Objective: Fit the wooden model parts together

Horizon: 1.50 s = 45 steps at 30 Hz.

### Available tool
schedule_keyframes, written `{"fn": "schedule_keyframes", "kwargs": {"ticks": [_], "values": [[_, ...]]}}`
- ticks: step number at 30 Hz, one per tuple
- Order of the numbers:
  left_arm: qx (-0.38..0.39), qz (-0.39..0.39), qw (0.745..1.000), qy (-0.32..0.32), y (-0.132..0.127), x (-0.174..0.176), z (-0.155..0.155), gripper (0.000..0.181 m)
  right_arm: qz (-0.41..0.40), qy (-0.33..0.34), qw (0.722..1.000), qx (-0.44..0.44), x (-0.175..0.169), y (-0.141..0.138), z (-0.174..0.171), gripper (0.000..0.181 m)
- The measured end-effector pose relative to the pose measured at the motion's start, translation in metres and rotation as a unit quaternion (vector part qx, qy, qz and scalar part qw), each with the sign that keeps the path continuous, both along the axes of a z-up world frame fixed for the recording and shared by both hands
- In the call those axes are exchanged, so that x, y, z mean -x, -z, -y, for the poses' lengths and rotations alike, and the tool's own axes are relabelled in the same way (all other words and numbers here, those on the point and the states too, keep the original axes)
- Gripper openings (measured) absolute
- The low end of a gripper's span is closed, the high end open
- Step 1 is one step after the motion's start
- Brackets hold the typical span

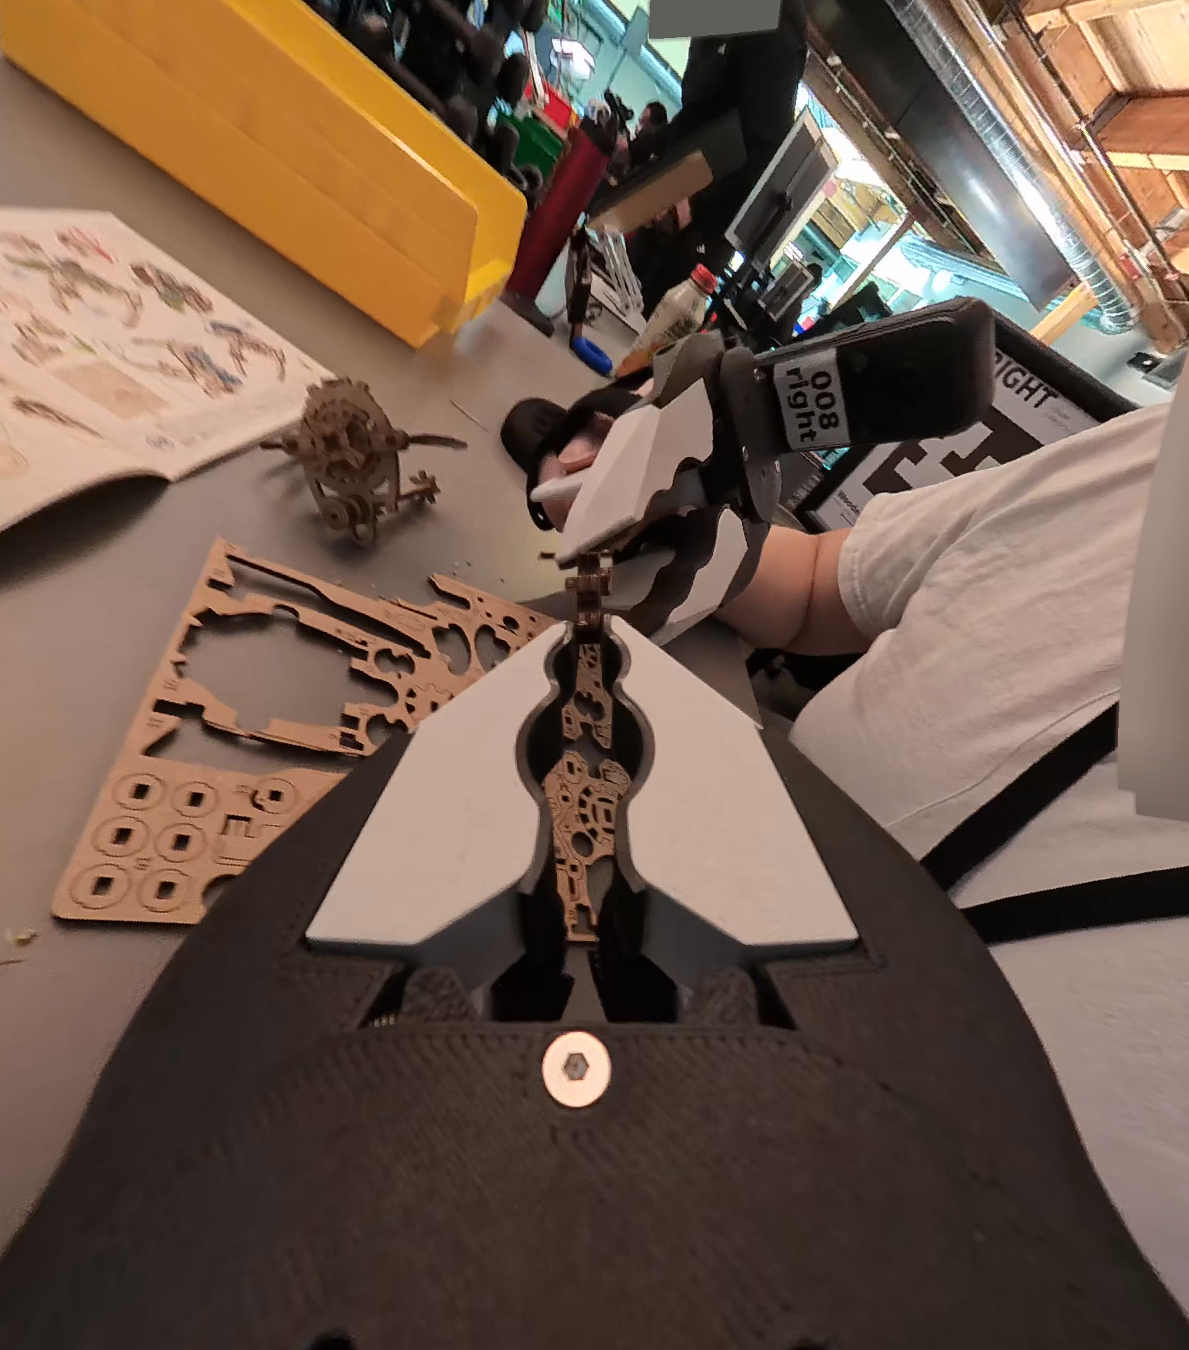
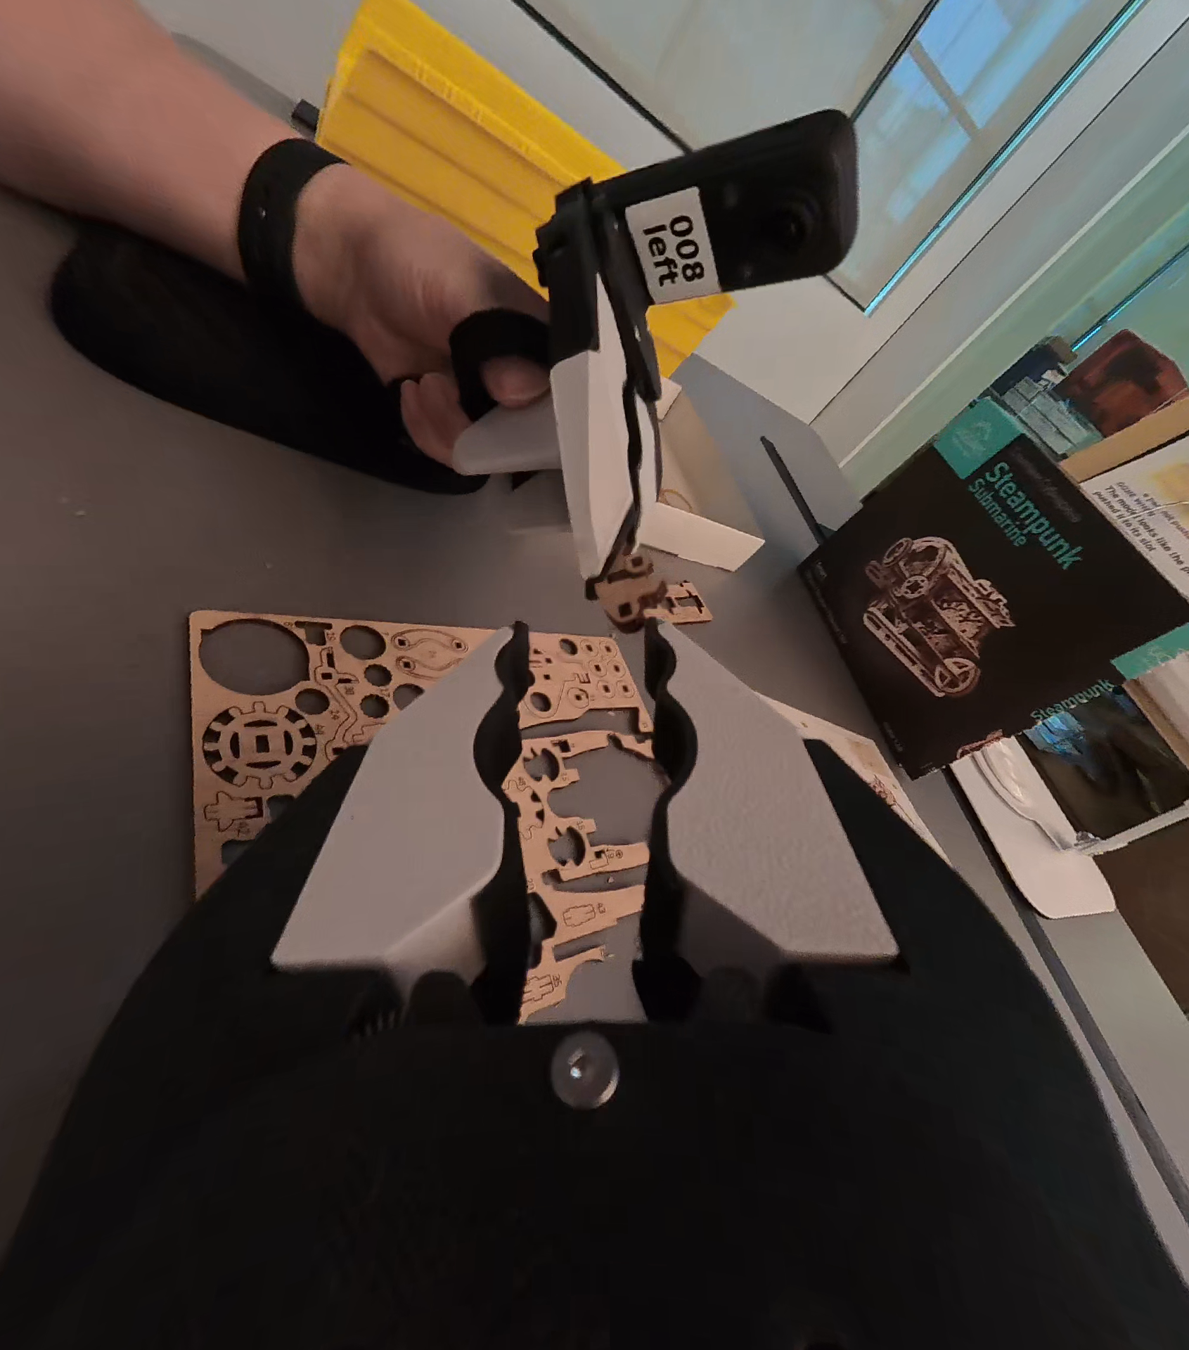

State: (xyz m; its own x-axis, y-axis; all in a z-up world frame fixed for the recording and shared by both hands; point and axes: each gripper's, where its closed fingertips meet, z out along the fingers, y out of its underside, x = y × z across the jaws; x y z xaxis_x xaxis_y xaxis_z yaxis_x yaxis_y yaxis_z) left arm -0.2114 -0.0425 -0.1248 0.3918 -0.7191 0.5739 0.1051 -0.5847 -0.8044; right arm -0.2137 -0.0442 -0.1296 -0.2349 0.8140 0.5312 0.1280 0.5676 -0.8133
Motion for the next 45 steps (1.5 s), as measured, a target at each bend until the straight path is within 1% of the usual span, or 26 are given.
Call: {"fn": "schedule_keyframes", "kwargs": {"ticks": [3,9,12,14,17,22,26,31,35,38,45], "values": [[0.014,0.000,1.000,0.010,0.004,-0.004,0.002,0.004,0.016,0.007,0.999,-0.028,0.000,0.008,-0.001,0.028],[0.039,0.006,0.999,0.022,0.008,-0.007,0.005,0.004,0.025,0.013,0.997,-0.066,0.000,0.014,-0.003,0.024],[0.062,0.011,0.998,0.031,0.011,-0.008,0.007,0.004,0.025,0.014,0.996,-0.084,0.000,0.015,-0.002,0.015],[0.075,0.007,0.996,0.038,0.015,-0.010,0.009,0.004,0.028,0.018,0.995,-0.097,0.000,0.017,-0.004,0.006],[0.085,-0.001,0.996,0.039,0.020,-0.010,0.010,0.004,0.040,0.016,0.994,-0.103,-0.001,0.022,-0.003,0.006],[0.104,0.004,0.994,0.027,0.023,-0.008,0.006,0.004,0.047,0.019,0.994,-0.101,0.000,0.025,-0.004,0.012],[0.113,0.002,0.993,0.015,0.026,-0.005,0.003,0.004,0.054,0.027,0.995,-0.081,0.001,0.026,-0.006,0.013],[0.132,-0.006,0.991,-0.007,0.033,-0.002,-0.001,0.004,0.062,0.041,0.996,-0.053,0.004,0.027,-0.012,0.012],[0.143,-0.009,0.989,-0.017,0.036,-0.001,-0.002,0.004,0.073,0.048,0.994,-0.069,0.005,0.032,-0.012,0.008],[0.144,-0.014,0.989,-0.019,0.037,0.000,-0.003,0.004,0.076,0.053,0.991,-0.092,0.006,0.033,-0.013,0.008],[0.139,0.001,0.990,-0.008,0.032,-0.001,-0.002,0.004,0.076,0.051,0.993,-0.068,0.005,0.030,-0.012,0.007]]}}
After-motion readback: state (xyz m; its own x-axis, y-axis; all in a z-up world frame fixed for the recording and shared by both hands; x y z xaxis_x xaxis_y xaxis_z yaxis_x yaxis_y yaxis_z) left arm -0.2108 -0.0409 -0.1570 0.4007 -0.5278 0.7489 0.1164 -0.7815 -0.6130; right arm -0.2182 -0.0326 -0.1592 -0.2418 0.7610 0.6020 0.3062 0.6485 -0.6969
